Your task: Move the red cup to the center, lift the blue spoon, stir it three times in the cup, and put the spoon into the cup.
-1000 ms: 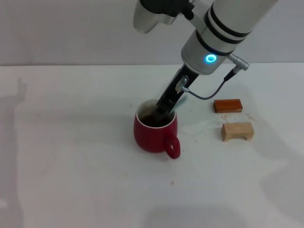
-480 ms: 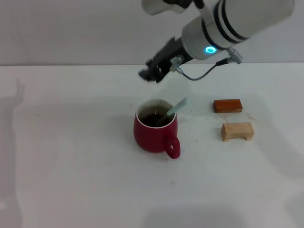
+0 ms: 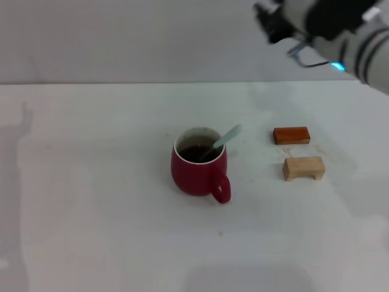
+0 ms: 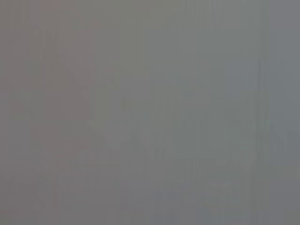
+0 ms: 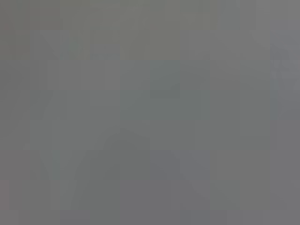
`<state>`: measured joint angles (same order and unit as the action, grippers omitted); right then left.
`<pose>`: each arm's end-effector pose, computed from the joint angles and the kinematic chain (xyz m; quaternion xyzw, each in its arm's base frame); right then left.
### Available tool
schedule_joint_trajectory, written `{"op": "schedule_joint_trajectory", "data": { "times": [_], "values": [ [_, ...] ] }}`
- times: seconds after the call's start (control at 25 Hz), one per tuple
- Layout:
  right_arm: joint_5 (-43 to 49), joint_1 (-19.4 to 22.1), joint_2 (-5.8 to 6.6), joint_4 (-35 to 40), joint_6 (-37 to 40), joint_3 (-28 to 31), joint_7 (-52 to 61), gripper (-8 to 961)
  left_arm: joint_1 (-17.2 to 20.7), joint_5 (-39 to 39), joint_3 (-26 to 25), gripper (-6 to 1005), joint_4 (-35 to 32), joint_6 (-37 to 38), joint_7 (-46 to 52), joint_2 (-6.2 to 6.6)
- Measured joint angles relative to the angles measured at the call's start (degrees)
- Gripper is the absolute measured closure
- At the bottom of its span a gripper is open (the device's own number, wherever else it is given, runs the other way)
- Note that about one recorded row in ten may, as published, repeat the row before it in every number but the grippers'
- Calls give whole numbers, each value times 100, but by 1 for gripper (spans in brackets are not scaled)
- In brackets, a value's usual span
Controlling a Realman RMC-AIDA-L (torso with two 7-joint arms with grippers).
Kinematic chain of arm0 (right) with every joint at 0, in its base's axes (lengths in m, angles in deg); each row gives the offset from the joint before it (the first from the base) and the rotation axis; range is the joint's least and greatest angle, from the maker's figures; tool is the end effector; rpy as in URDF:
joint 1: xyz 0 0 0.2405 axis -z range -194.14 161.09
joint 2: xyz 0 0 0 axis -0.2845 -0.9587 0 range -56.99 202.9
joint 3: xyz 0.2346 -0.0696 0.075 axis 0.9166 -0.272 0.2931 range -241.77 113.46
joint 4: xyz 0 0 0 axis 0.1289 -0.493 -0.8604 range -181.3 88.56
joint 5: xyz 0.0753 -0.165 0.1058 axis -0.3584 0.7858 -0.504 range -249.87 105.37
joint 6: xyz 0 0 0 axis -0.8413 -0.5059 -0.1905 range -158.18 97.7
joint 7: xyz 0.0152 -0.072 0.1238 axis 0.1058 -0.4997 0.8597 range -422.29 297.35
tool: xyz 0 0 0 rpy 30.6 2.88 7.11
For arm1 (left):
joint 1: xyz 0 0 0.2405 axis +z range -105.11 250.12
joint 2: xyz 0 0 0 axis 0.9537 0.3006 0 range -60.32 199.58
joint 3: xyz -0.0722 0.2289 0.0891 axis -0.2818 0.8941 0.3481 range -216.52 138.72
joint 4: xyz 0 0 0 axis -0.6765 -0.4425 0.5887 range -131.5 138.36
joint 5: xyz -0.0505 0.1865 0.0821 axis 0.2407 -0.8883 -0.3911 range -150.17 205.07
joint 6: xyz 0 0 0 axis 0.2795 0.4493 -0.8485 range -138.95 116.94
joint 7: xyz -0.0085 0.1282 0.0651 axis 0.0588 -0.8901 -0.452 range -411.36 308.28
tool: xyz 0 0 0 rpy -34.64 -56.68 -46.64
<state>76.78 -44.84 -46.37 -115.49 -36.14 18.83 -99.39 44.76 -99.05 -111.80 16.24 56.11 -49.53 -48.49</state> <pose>0.1290 0.4354 0.0064 -0.8204 0.0670 0.1389 0.5505 -0.3394 0.3607 0.0605 -0.5127 -0.2572 -0.3337 0.7481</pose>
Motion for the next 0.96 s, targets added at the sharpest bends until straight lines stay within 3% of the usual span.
{"op": "schedule_joint_trajectory", "data": {
  "times": [0.04,0.12,0.16,0.2,0.28,0.32,0.36,0.4,0.44,0.52,0.72,0.96],
  "values": [
    [0,0,0,0,0,0,0,667,0,0,0,157,0,0,0,0],
    [-11,475,-13,285,1568,-275,220,667,-10,-5,47,157,25,-130,-21,0],
    [-11,475,-13,285,1568,-275,220,667,-10,-5,47,157,25,-130,-21,0],
    [-98,697,-26,619,2554,-441,337,667,-12,-7,55,157,31,-136,-23,0],
    [-230,769,-31,804,3018,-512,357,667,-17,-7,63,157,32,-137,-30,0],
    [-735,824,-37,1224,3829,-644,332,667,-18,-8,66,157,31,-138,-36,0],
    [-735,824,-37,1224,3829,-644,332,667,-18,-8,66,157,31,-138,-36,0],
    [-1442,823,-37,1670,4624,-735,288,667,-18,-8,66,157,31,-138,-36,0],
    [-1442,823,-37,1670,4624,-735,288,667,-19,-7,67,157,20,-138,-38,0],
    [-2343,771,-33,2244,5486,-778,275,667,-20,-6,93,157,3,-138,-40,0],
    [-3454,670,16,3151,5973,-780,552,667,-4,-6,214,157,-6,-136,-43,0],
    [-3455,664,19,3744,6005,-806,1007,667,38,-5,308,157,28,-87,-52,0]
  ]
}}
